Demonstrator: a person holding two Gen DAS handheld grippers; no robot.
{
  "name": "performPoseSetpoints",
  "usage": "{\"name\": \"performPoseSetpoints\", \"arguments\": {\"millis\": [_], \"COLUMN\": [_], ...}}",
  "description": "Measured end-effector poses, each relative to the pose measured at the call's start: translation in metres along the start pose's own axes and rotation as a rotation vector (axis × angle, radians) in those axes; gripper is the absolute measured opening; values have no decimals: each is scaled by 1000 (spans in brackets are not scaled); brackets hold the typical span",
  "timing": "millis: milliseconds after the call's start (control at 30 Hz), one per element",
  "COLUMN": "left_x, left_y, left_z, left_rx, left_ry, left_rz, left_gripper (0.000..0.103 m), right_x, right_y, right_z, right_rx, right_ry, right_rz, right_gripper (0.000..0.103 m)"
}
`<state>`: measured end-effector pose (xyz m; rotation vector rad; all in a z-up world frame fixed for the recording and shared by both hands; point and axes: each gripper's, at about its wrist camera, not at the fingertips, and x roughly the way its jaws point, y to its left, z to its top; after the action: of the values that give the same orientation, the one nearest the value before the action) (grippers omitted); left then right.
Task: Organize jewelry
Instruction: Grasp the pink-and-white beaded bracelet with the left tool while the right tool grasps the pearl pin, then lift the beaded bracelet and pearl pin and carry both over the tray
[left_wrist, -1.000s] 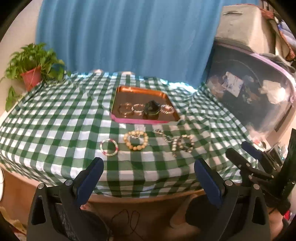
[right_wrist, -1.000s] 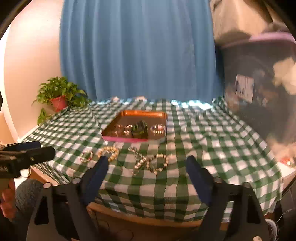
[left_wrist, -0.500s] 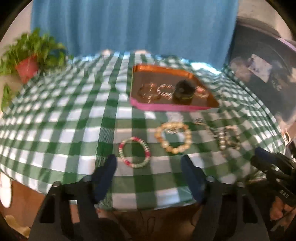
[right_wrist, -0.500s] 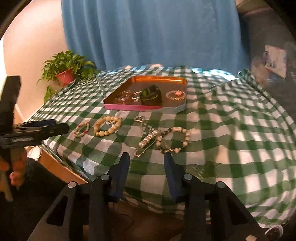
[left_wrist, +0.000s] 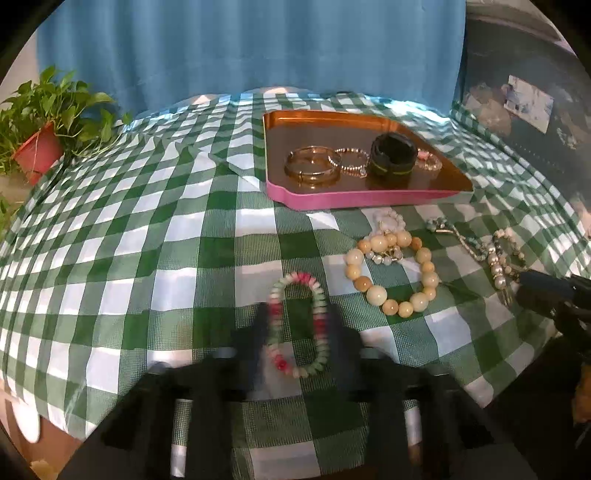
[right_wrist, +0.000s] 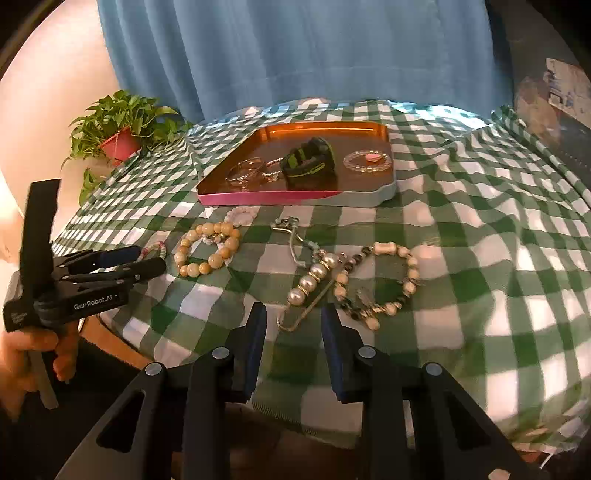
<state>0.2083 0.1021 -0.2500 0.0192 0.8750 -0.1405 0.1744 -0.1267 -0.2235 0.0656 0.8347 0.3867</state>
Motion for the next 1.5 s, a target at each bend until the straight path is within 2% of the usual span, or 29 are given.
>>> {"name": "performPoseSetpoints", "arguments": {"millis": [67,167,300,367,400,467,533,633,800,833,867,900,933,967,1000,1100,1167,1233,1267,1300,1333,1367,1400,1500], "left_x": [0,0,2,-4,-9,-20,-21,-7,-17,-23,-24,-26,-24,-23,-23,-13,-7,-5,-3,-2,-2,-2,-2,-2], "left_y": [4,9,17,16,12,2,-8,-16,-9,-6,-4,-1,1,2,2,0,2,4,4,3,6,10,17,31], "left_z": [0,0,2,0,0,-1,-6,-9,-8,-9,-12,-14,-16,-16,-16,-15,-15,-13,-12,-10,-8,-7,-7,-7], "left_rx": [-8,-25,-81,-107,-95,-56,-21,3,-31,-44,-53,-63,-66,-65,-61,-31,-39,-62,-60,-42,-54,-80,-112,-192], "left_ry": [-4,-9,-11,-11,-24,-44,-37,20,-13,-35,-43,-44,-37,-40,-48,-29,-25,-36,-44,-54,-54,-54,-54,-50], "left_rz": [-12,-56,-128,-183,-190,-208,-188,-183,-114,-109,-109,-105,-94,-76,-53,3,14,5,20,52,31,29,21,-42], "left_gripper": [14,13,12,11,1,0,0,0,5,7,15,34,48,68,73,73,73,71,59,37,30,17,12,11], "right_x": [4,19,28,26,24,19,10,6,13,14,14,15,15,15,15,16,17,18,18,19,20,20,20,19], "right_y": [3,9,11,5,1,-2,-3,0,4,4,4,4,4,4,5,6,7,7,8,8,8,7,7,1], "right_z": [5,11,9,7,6,4,0,-6,-6,-5,-4,-4,-4,-4,-5,-4,-3,-3,-2,-2,-1,-1,-1,-1], "right_rx": [-7,-56,-114,-89,-73,-74,-72,-94,-113,-112,-110,-110,-113,-115,-118,-124,-121,-121,-125,-127,-127,-128,-126,-109], "right_ry": [-11,15,30,27,27,21,9,15,25,23,21,20,18,17,16,17,19,17,16,15,14,14,13,17], "right_rz": [-25,-67,-143,-114,-98,-106,-96,-105,-127,-129,-129,-127,-126,-128,-127,-121,-119,-118,-120,-120,-119,-122,-130,-120], "right_gripper": [28,27,10,10,9,9,9,10,11,12,12,14,14,15,16,20,22,23,23,23,22,20,10,10]}}
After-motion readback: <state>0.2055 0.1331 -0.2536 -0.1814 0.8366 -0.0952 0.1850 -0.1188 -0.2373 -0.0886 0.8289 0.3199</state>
